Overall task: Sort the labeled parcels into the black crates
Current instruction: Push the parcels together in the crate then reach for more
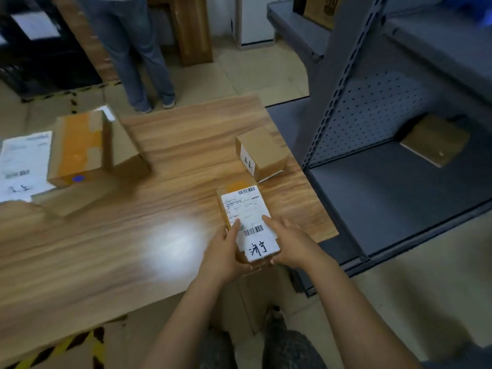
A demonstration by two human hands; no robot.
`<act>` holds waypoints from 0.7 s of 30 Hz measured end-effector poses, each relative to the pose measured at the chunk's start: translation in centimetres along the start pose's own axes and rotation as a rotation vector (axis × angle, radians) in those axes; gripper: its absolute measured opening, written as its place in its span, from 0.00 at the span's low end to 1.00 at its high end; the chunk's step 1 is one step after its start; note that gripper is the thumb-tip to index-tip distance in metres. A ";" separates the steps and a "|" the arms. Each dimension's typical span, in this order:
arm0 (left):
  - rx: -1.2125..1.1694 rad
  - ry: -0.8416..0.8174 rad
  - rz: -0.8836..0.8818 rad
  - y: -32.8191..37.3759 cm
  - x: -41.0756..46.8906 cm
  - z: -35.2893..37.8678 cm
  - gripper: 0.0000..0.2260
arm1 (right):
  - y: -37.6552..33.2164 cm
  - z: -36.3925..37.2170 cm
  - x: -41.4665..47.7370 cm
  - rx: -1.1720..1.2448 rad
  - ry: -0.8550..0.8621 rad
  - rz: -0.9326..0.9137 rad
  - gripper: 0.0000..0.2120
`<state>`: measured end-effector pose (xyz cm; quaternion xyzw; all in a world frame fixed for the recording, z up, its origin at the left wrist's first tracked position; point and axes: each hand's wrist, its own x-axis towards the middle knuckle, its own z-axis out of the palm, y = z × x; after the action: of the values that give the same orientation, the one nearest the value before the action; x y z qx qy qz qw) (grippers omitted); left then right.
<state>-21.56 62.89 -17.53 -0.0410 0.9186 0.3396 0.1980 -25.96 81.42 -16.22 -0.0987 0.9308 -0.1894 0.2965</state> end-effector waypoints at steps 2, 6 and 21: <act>-0.036 0.053 -0.034 -0.1 0.2 1.4 0.51 | 0.8 0.6 1.2 0.020 -0.029 -0.089 0.49; -0.116 0.197 -0.076 -0.3 0.0 2.8 0.47 | 0.8 1.2 2.1 0.117 0.018 -0.213 0.44; 0.047 0.954 0.192 7.9 -4.7 -12.9 0.44 | -11.7 -12.2 -1.8 0.297 0.534 -0.691 0.46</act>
<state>-23.25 60.42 -1.96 -0.1024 0.9140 0.2787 -0.2764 -30.83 74.88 -1.28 -0.3075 0.8500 -0.4272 -0.0233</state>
